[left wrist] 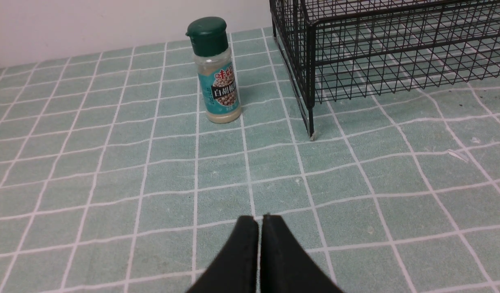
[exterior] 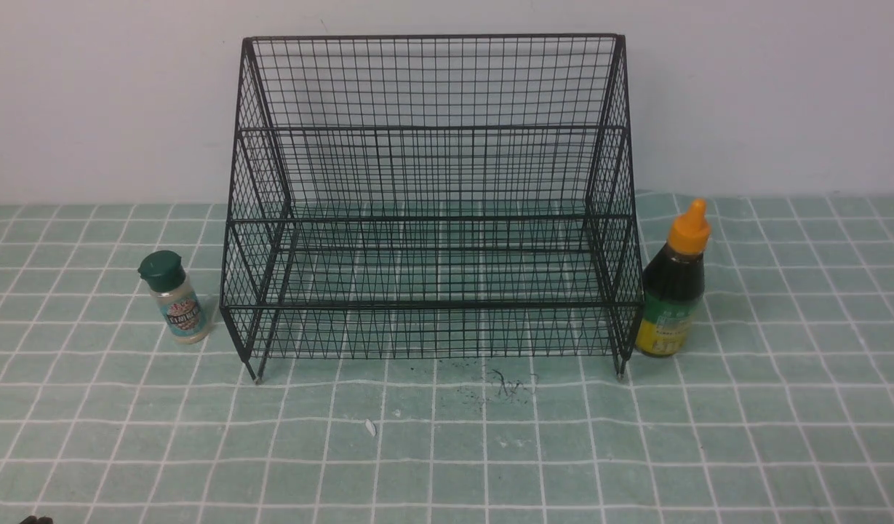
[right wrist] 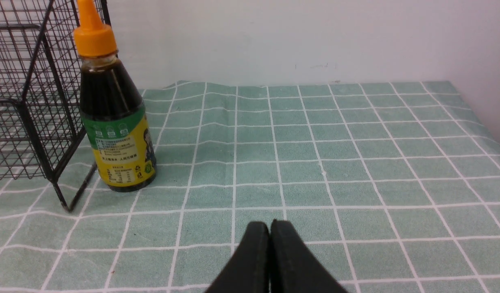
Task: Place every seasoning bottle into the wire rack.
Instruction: Use the right arm to grab the condiment bottle closest to it
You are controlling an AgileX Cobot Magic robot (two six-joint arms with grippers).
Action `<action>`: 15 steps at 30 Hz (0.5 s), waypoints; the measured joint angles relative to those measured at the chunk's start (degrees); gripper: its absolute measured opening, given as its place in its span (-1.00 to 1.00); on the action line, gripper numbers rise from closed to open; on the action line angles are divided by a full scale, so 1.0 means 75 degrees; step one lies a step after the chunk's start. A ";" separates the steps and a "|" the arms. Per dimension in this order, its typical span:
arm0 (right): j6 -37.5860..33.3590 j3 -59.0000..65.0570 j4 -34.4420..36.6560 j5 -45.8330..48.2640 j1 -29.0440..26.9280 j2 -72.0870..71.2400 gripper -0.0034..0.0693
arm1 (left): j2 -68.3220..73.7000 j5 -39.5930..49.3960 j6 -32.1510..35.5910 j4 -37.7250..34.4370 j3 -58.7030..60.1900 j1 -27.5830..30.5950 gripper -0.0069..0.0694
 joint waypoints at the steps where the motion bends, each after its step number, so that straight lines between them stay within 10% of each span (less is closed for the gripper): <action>1: 0.0000 0.0000 0.0000 0.0000 0.0000 0.0000 -0.93 | 0.0000 0.0000 0.0000 0.0000 0.0000 0.0000 -0.83; 7: 0.0034 0.0000 0.0148 -0.0065 0.0000 0.0000 -0.93 | 0.0000 0.0000 0.0000 0.0000 0.0000 0.0000 -0.83; 15: 0.1406 0.0036 0.3321 -0.2340 0.0000 0.0000 -0.93 | 0.0000 0.0000 0.0000 0.0000 0.0000 0.0000 -0.83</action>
